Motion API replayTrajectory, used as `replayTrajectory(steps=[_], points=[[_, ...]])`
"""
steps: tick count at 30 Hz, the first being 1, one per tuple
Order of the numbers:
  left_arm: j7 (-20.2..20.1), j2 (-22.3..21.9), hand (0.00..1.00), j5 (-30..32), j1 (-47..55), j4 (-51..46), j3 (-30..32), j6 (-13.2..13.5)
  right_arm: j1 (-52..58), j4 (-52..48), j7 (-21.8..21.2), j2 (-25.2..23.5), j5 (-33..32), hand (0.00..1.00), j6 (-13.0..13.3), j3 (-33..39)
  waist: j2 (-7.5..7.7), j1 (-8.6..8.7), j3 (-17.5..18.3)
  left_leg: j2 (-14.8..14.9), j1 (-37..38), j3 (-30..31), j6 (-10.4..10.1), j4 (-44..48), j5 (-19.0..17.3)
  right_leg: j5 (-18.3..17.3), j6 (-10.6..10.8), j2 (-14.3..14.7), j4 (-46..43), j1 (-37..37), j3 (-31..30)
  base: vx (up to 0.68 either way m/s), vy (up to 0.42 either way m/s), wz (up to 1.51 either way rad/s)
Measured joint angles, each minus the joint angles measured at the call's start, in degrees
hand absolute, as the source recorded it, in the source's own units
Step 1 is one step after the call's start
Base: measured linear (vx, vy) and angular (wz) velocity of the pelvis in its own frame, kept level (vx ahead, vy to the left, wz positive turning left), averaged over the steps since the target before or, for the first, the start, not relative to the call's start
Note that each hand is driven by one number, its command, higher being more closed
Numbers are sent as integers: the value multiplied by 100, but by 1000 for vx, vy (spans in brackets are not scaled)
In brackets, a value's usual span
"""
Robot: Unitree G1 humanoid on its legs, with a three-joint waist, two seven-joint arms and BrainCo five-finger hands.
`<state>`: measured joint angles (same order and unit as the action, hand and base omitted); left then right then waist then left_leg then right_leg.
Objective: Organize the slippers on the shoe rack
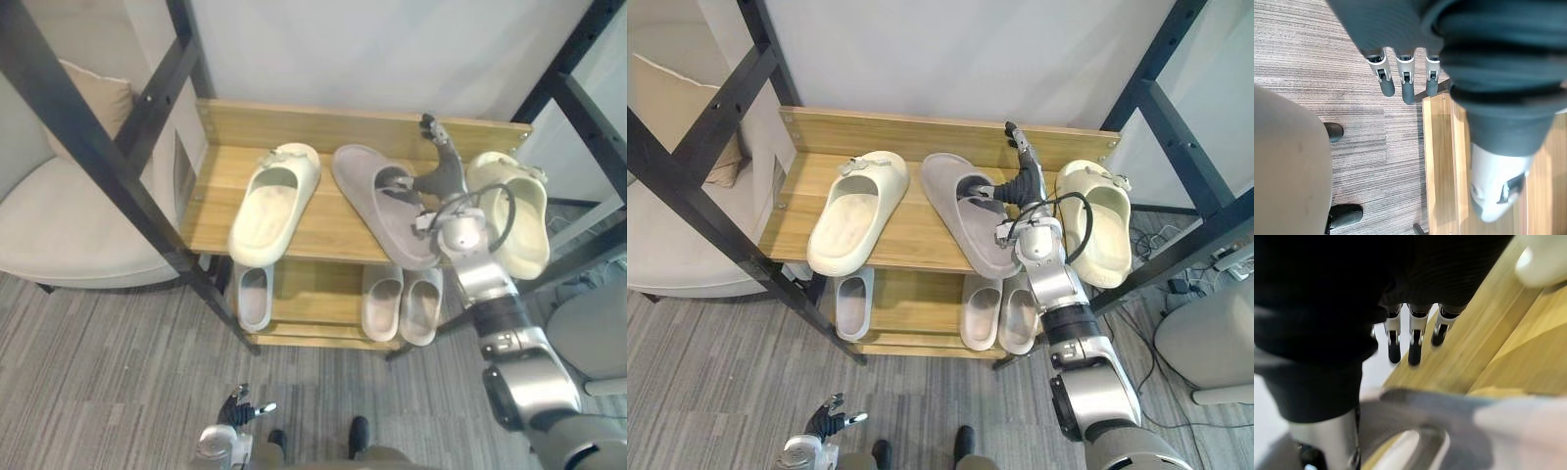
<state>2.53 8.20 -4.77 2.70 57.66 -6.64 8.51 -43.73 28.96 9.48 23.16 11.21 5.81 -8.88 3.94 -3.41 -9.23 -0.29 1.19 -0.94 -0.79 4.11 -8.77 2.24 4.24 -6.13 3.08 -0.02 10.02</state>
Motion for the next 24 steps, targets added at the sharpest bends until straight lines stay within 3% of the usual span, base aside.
replayTrajectory(steps=[6,13,20,24], points=[[2,54,0,-85,-36,-21,2,5,-191,148,-149,70,-370,100,26,-92,112,-27,-71,-2,7,29,-14,-191,120,49,-21,5,76,-3,33,-16,-21,3],[11,57,0,-120,-35,-18,3,-4,-127,25,-177,100,-510,100,65,-106,117,-17,-77,11,81,12,-17,-223,130,49,-22,14,72,7,26,6,-10,-1],[9,57,0,-113,-30,-16,12,-26,916,-1507,-161,53,-507,100,143,21,117,10,-77,32,136,-4,-17,-198,127,49,-22,15,39,49,19,0,0,0],[-6,52,0,-83,-1,-10,40,-40,1733,-2459,-87,-276,-504,100,239,259,110,57,-73,66,312,-21,-12,-196,113,48,-21,14,29,210,-23,3,-7,-3]])
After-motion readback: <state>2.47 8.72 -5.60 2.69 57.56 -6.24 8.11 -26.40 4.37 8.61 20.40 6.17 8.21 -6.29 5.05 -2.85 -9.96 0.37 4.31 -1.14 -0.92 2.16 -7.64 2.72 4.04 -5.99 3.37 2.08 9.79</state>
